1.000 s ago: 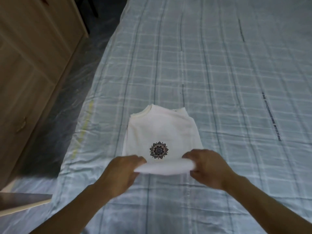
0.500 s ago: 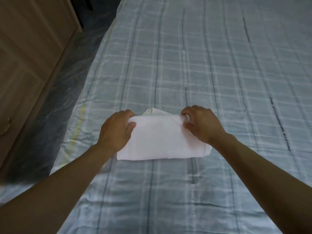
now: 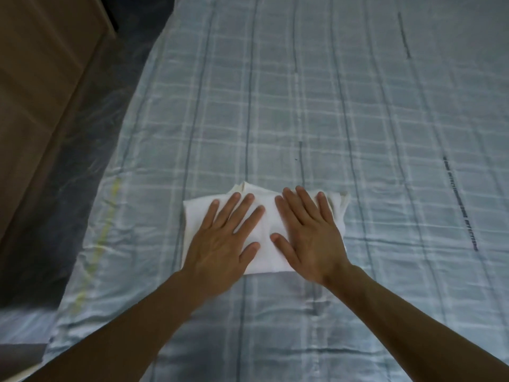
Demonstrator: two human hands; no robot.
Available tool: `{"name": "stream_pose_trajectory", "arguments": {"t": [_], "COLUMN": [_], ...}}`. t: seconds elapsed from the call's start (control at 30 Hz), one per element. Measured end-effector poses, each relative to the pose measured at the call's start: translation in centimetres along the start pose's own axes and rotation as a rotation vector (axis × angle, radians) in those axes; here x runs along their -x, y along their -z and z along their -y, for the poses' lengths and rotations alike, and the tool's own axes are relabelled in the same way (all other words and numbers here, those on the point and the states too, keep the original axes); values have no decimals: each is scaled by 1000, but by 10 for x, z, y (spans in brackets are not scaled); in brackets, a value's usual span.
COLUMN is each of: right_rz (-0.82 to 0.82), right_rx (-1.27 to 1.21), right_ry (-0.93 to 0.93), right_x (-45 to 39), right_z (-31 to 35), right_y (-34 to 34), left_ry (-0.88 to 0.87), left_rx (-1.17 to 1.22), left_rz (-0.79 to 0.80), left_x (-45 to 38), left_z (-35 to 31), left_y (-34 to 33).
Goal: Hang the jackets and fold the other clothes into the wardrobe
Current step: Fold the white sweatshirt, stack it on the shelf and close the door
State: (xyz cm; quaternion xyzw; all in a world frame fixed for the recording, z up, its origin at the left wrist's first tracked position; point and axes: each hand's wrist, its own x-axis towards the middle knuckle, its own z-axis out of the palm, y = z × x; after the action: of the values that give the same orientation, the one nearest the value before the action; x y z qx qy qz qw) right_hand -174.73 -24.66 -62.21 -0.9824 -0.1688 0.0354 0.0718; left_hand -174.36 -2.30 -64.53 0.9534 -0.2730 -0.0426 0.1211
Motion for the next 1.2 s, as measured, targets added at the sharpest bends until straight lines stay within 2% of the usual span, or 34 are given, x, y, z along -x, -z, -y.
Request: {"name": "stream_pose_trajectory", "arguments": {"t": [0.13,0.33,0.6,0.73,0.83,0.97,1.1,1.2], "right_rz": [52,-35,-61,-72,-72,6,-1,-88], "right_rx": [-8,-96,-66,-8,-24,13,89,121], "right_ry": [-8,-16,-43,11,54,73,66,14], "right_x": [-12,-22,-21,-5,16,31,23,18], "right_z": [-10,-24,-22,-11,-8,-12,-13,-7], "right_y": [-4,-17,-12,-13,-12,-11,-17,-29], "left_ry": [24,62,99,55,3,-110,-109,-39], "left_rx": [24,-8,-38,-80,-8,76,-43,-172], "left_rz": [40,36,27,30,-4,-52,-14,1], "left_x": [-9,-20,-20,-14,-4,16,14,3], "left_z": [8,13,12,9,6,7,6,-6], "left_y": [0,-7,-4,0,3,1,-6,-9]}}
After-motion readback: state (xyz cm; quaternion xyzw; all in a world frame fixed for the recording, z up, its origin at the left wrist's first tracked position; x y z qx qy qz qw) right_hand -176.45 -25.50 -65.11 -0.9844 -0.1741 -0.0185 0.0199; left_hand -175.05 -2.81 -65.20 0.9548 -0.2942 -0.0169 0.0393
